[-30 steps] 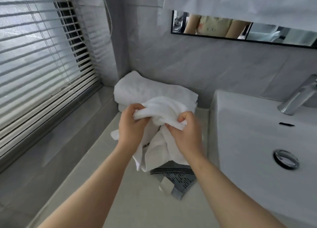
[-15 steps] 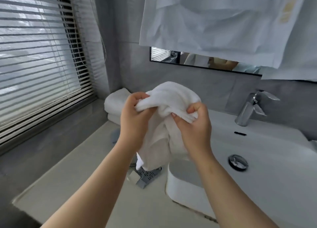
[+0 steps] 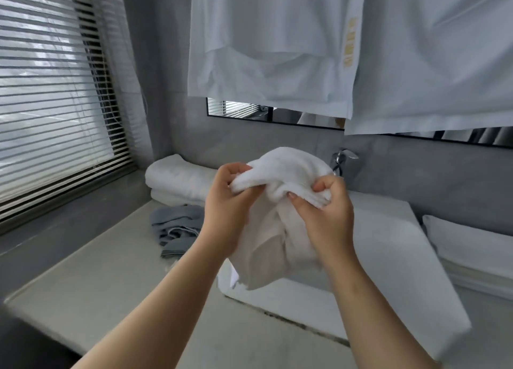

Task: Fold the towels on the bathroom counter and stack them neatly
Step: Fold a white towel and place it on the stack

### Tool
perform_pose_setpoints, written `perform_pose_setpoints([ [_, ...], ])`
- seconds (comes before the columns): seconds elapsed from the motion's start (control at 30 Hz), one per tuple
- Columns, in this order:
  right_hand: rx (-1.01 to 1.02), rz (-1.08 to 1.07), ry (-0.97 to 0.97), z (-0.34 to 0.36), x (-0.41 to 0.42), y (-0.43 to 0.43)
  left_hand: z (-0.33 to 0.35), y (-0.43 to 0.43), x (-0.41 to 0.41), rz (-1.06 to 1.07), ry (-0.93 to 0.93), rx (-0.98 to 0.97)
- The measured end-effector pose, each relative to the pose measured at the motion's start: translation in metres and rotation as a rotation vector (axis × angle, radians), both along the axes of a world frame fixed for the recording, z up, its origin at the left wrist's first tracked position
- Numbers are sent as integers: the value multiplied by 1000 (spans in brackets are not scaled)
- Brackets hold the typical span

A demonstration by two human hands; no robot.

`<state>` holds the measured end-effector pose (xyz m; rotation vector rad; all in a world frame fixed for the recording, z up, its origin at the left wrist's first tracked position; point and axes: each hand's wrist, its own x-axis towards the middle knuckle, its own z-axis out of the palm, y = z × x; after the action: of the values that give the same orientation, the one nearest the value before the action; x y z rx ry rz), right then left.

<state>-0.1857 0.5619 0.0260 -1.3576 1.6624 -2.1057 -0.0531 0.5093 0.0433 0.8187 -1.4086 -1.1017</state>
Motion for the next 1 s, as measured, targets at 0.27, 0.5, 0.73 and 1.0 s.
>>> perform_pose_setpoints([
  [0.27, 115, -3, -95, -21, -25, 117, -24, 115, -21, -126, -8, 64],
  [0.5, 138, -98, -283, -33, -59, 191, -50, 171, -37, -420, -34, 114],
  [0.73, 232, -187, -393, -51, -121, 246, -59, 208, -110, -541, -93, 185],
  [1.0, 505, -158, -547, -81, -244, 295, -77, 232, -233, -571, -264, 371],
])
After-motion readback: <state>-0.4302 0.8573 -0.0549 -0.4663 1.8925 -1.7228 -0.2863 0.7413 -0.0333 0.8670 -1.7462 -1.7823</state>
